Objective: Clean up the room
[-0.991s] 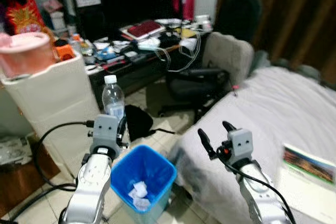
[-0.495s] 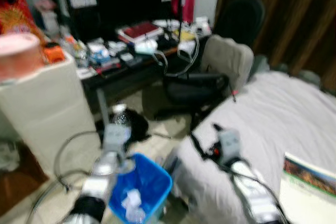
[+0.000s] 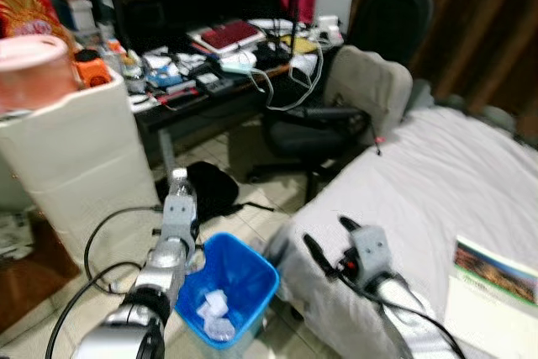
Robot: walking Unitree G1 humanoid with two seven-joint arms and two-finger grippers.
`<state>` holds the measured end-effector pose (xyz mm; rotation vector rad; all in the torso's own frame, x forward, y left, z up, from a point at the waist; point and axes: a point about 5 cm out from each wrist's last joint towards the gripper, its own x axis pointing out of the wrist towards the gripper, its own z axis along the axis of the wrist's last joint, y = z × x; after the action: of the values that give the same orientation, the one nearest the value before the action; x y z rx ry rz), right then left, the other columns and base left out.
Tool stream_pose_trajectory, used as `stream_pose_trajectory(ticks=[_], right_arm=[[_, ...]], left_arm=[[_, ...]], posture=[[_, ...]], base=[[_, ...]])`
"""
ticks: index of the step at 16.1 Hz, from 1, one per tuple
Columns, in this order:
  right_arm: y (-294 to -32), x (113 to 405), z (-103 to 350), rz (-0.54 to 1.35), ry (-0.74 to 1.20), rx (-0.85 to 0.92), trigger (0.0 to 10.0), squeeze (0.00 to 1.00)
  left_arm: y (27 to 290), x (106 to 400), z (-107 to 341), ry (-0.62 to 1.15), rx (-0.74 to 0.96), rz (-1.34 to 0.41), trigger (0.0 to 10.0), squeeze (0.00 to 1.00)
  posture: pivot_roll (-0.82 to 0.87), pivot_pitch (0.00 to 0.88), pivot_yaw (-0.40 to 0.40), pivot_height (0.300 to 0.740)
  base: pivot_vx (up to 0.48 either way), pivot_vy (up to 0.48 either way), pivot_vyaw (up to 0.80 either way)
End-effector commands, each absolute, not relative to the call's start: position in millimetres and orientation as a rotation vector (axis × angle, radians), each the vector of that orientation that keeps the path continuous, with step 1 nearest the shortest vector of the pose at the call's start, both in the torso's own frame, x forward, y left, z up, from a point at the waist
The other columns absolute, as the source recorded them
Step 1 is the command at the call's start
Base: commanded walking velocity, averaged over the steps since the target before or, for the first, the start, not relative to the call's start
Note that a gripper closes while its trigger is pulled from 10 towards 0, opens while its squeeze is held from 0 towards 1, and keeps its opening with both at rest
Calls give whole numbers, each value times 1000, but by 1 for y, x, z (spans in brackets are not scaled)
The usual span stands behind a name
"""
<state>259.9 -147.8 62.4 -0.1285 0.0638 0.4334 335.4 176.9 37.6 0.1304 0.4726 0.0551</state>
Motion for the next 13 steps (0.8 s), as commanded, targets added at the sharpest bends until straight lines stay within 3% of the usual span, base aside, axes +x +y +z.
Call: stream_pose_trajectory(ticks=[1, 2, 5, 6, 9, 10, 11, 12, 13], right_arm=[[-153, 254, 68, 436, 57, -146, 10000, 27], [-162, 242, 69, 420, 73, -158, 10000, 27], [-180, 209, 72, 392, 137, -180, 10000, 31], [-180, 205, 70, 394, 149, -182, 10000, 31], [-179, 204, 68, 381, 159, -176, 10000, 31], [-178, 209, 68, 361, 149, -167, 10000, 31], [-178, 223, 73, 303, 114, -142, 10000, 27], [-177, 226, 75, 291, 104, -134, 10000, 31], [-176, 237, 81, 260, 54, -118, 10000, 31]], left_arm=[[172, 339, 41, 455, 145, 38, 10000, 0], [169, 339, 40, 457, 150, 20, 10000, 1000], [176, 341, 44, 442, 276, 34, 10000, 1000], [179, 342, 46, 425, 335, 34, 10000, 0], [182, 347, 58, 323, 391, 25, 10000, 0], [184, 348, 63, 264, 364, 18, 10000, 0], [183, 340, 79, 46, 263, -78, 10000, 0], [181, 335, 84, 4, 243, -92, 10000, 0], [163, 314, 103, -92, 151, -176, 10000, 0]], posture=[[-137, 138, -78, 740], [-182, 180, -94, 740], [-241, 255, -128, 740], [-235, 255, -120, 740], [-203, 222, -87, 740], [-163, 188, -61, 740], [-93, 136, -35, 740], [-83, 127, -31, 740], [-7, 65, -15, 740]], base=[[0, 0, 0], [0, 0, 0], [0, 0, 0], [0, 0, 0], [0, 0, 0], [0, 0, 0], [0, 0, 0], [0, 0, 0], [0, 0, 0]])
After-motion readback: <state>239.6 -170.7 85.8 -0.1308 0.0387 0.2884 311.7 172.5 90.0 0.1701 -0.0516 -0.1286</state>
